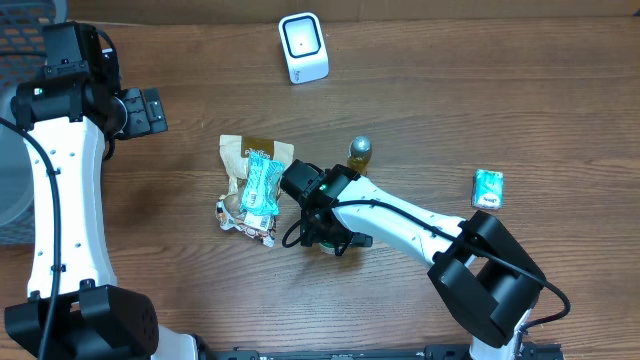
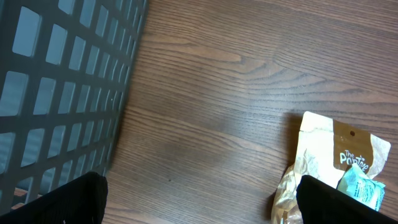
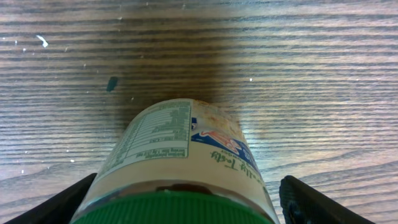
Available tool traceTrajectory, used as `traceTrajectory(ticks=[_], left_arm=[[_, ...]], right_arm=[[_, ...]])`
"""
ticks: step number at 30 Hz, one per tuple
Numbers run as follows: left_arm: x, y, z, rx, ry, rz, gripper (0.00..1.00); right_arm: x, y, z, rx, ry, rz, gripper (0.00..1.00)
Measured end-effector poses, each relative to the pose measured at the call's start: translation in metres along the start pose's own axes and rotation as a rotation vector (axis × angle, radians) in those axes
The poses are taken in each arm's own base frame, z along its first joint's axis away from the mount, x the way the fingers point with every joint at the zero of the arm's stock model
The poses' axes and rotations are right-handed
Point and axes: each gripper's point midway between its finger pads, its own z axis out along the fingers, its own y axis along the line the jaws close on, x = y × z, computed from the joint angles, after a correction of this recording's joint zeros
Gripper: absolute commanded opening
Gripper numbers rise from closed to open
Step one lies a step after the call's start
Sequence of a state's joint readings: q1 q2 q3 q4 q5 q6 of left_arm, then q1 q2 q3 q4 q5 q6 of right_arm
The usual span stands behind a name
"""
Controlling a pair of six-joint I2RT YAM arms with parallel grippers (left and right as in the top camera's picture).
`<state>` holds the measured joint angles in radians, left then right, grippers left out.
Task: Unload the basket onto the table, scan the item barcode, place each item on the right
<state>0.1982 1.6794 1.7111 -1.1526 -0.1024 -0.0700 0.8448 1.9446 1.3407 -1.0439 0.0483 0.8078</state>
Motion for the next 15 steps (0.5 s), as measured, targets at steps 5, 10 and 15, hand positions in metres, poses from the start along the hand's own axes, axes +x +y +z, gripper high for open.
traceTrajectory(ticks=[5,10,15], left_arm=[[0.0,0.0,0.0,0.0,0.0,0.0,0.99],[0.0,0.0,0.0,0.0,0.0,0.0,0.99],[0.0,0.0,0.0,0.0,0.0,0.0,1.0]], right_arm=[[-0.0008,-0.0006,0.0,0.003,-0.005,0.0,0.83],[-0.002,0.0002,0.0,0.001,-0.01,0.0,0.84],[-0.0036,0.0021,0.0,-0.007,-0.016,0.001,0.84]])
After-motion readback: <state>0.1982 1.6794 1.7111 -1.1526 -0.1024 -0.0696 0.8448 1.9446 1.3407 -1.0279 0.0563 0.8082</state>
